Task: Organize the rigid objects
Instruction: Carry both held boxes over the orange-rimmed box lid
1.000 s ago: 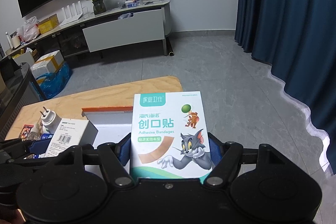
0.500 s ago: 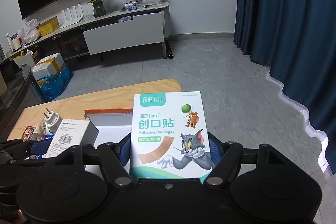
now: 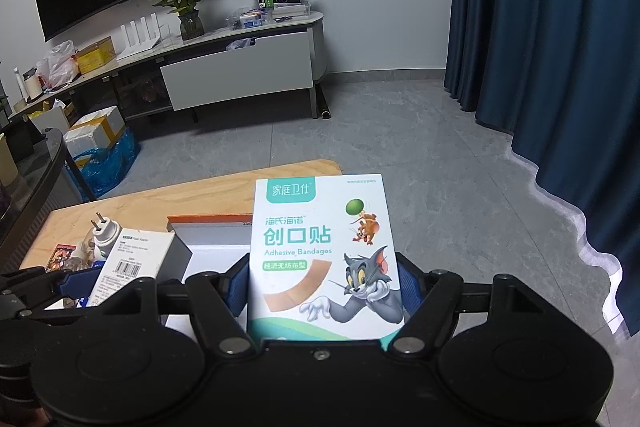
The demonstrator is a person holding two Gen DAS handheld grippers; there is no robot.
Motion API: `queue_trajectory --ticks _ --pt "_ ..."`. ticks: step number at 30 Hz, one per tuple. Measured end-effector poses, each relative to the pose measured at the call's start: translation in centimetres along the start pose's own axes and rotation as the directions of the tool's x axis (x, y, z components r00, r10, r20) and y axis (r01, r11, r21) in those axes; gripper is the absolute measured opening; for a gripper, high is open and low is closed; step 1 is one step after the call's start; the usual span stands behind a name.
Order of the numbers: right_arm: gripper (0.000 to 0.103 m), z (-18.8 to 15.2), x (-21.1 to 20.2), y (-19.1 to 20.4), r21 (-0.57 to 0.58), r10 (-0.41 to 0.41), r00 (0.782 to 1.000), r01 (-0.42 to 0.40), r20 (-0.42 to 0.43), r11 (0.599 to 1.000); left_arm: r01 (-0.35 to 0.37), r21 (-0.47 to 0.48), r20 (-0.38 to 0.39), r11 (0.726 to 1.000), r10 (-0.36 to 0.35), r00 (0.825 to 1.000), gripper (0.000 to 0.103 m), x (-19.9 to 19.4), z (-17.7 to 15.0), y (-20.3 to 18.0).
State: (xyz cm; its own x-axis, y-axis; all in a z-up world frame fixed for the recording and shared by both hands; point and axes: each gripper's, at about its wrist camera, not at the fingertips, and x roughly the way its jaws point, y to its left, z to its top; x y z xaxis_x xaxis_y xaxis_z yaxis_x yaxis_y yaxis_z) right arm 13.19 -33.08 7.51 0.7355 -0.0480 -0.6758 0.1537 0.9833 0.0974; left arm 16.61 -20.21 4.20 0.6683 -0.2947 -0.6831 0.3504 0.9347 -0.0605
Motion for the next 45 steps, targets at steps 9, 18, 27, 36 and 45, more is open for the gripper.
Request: queue_trajectory --ticks 9,18,27,36,45 --pt "0.085 0.2 -0.6 0.2 -0.005 0.003 1.000 -0.003 0.002 1.000 0.003 0.000 0.005 1.000 -0.003 1.000 0.060 -0.4 0.0 -0.1" --pt "0.085 0.3 -0.9 0.0 -0.016 0.011 1.000 -0.010 0.003 1.000 0.005 -0.002 0.012 1.000 -0.005 1.000 0.060 -0.7 -0.2 -0.2" --pt "0.085 0.3 -1.0 0.1 -0.015 0.011 1.000 -0.011 0.002 1.000 0.009 -0.006 0.015 1.000 -0.009 1.000 0.060 -0.9 -0.2 -0.1" --pt "0.085 0.4 -0.9 0.0 -0.018 0.021 1.000 -0.021 -0.014 1.000 0.009 -0.016 0.006 1.000 -0.009 1.000 0.060 -0.7 -0.3 0.0" --pt "0.085 0.7 0.5 -0.2 -0.015 0.026 0.998 -0.027 -0.050 1.000 0.002 -0.024 -0.016 1.000 -0.003 1.000 0.060 -0.1 -0.5 0.3"
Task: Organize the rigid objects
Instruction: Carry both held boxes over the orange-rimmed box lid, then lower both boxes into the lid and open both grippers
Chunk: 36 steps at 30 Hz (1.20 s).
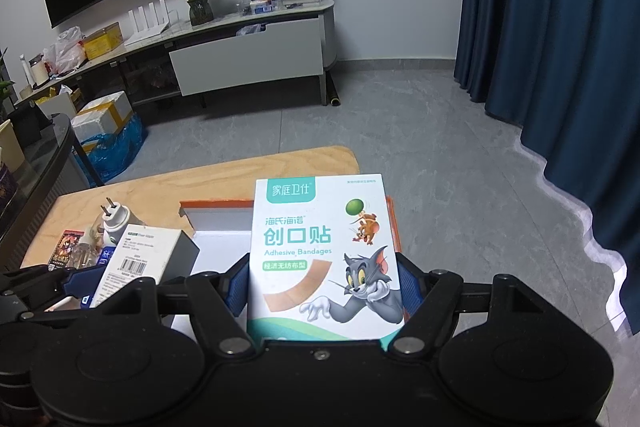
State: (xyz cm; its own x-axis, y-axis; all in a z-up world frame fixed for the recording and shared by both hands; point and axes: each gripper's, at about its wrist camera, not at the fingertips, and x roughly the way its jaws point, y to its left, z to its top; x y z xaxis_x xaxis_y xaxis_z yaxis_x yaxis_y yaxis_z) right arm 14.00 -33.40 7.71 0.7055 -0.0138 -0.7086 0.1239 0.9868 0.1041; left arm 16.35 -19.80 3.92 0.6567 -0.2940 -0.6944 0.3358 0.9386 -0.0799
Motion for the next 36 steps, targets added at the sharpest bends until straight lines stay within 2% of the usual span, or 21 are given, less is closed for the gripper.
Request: queue_trajectory --ticks 10,17,22,25,30,32,36 --pt "0.085 0.3 4.5 -0.1 -0.001 0.004 0.995 -0.004 -0.097 1.000 -0.020 -0.027 -0.049 0.999 0.018 0.999 0.060 1.3 -0.6 1.6" --pt "0.085 1.0 5.8 -0.6 0.039 0.005 0.996 -0.001 -0.094 0.999 -0.012 -0.026 -0.054 1.000 0.011 0.998 0.060 3.1 0.5 1.7" --pt "0.085 1.6 6.7 -0.8 0.049 0.007 0.995 -0.002 -0.104 0.999 0.024 -0.020 -0.057 1.000 -0.026 0.998 0.060 4.8 1.1 1.2" --pt "0.085 1.9 7.4 -1.0 0.084 0.044 0.992 -0.034 -0.121 0.996 0.059 -0.022 -0.056 0.998 -0.060 0.997 0.059 5.7 1.6 0.6" --pt "0.085 2.3 7.6 -1.0 0.075 0.006 0.992 0.003 -0.126 0.997 0.085 -0.021 -0.053 0.996 -0.086 0.995 0.071 6.0 1.5 0.2" --pt "0.086 2.1 6.7 -1.2 0.079 0.011 0.995 -0.003 -0.103 0.997 0.072 -0.019 -0.052 0.997 -0.073 0.996 0.076 5.5 1.2 0.4" --pt "0.086 1.8 3.8 -1.2 0.084 -0.002 0.999 0.005 -0.039 0.996 0.020 -0.048 -0.073 0.999 -0.023 0.997 0.079 3.8 0.7 1.3"
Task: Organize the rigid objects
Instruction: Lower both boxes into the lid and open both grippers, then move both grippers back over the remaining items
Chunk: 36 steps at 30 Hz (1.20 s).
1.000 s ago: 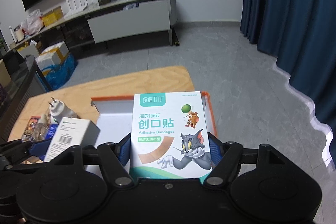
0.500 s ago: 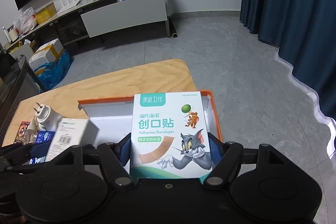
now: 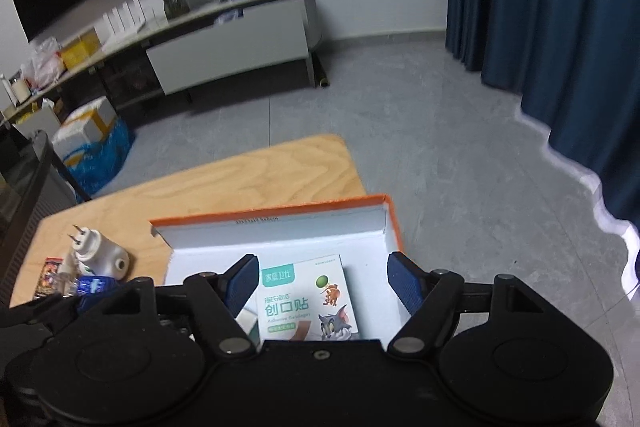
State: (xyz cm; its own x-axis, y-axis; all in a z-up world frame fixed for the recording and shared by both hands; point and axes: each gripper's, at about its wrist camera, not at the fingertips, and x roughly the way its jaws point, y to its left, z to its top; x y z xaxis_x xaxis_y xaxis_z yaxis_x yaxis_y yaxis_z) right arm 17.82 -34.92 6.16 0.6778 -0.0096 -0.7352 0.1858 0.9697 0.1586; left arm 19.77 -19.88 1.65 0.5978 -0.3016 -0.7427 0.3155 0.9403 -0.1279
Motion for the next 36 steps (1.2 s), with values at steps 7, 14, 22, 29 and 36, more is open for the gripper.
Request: queue_trajectory --ticks 7,14,22,29,36 --pt "0.089 -2.4 -4.4 1.5 -0.047 -0.042 0.996 0.046 0.080 0.998 -0.054 0.009 0.028 0.998 0.054 0.998 0.094 -4.7 -1.8 1.2" --pt "0.092 -6.3 -5.7 3.9 -0.079 0.000 0.999 0.003 0.040 0.997 -0.103 0.014 0.025 0.995 0.103 0.994 0.096 -7.7 -4.0 3.1" --pt "0.092 -9.0 -6.4 6.1 -0.093 0.048 0.999 -0.048 0.005 0.995 -0.159 -0.040 0.001 0.986 0.160 0.987 0.096 -9.5 -6.4 5.9" --pt "0.092 -10.2 -7.1 8.3 -0.135 0.089 0.996 -0.089 -0.009 0.987 -0.186 -0.068 0.017 0.980 0.187 0.982 0.096 -11.1 -7.6 7.4" --pt "0.092 -10.9 -7.4 10.4 -0.180 0.113 0.993 -0.114 -0.019 0.977 -0.191 -0.090 0.029 0.977 0.195 0.980 0.096 -12.1 -8.2 8.4"
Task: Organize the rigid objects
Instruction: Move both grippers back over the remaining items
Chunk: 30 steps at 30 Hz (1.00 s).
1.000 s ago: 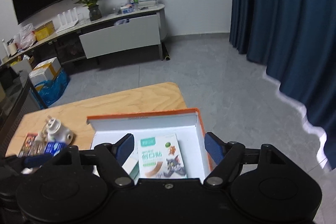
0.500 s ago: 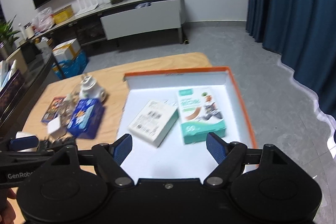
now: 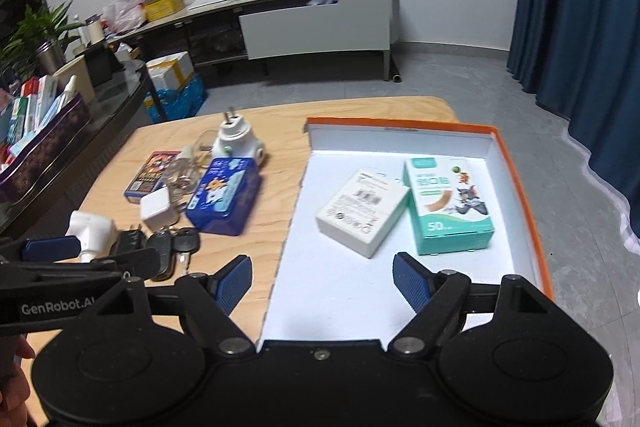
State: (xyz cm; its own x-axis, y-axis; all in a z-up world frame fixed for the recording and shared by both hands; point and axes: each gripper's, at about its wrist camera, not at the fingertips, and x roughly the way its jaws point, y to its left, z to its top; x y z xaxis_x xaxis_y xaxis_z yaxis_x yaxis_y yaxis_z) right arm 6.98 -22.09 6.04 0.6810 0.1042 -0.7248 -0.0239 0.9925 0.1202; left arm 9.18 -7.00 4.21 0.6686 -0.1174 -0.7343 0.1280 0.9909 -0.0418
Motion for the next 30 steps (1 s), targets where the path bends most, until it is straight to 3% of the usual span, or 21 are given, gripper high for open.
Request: queue_trajectory --ticks 15,23,30 --pt "0.092 -0.7 0.6 4.0 -0.079 0.059 0.998 -0.062 -0.031 0.995 -0.042 -0.085 -0.019 0.995 0.040 0.999 0.096 -0.6 -2.0 4.9" --pt "0.092 -1.2 1.0 4.4 -0.090 0.065 0.997 -0.069 -0.044 0.994 -0.098 -0.181 -0.046 0.979 0.091 0.995 0.097 0.2 -3.5 9.2" --pt "0.092 -1.3 1.9 4.7 -0.087 0.078 0.995 -0.082 -0.056 0.993 -0.128 -0.210 -0.065 0.969 0.117 0.991 0.097 1.3 -3.5 11.0"
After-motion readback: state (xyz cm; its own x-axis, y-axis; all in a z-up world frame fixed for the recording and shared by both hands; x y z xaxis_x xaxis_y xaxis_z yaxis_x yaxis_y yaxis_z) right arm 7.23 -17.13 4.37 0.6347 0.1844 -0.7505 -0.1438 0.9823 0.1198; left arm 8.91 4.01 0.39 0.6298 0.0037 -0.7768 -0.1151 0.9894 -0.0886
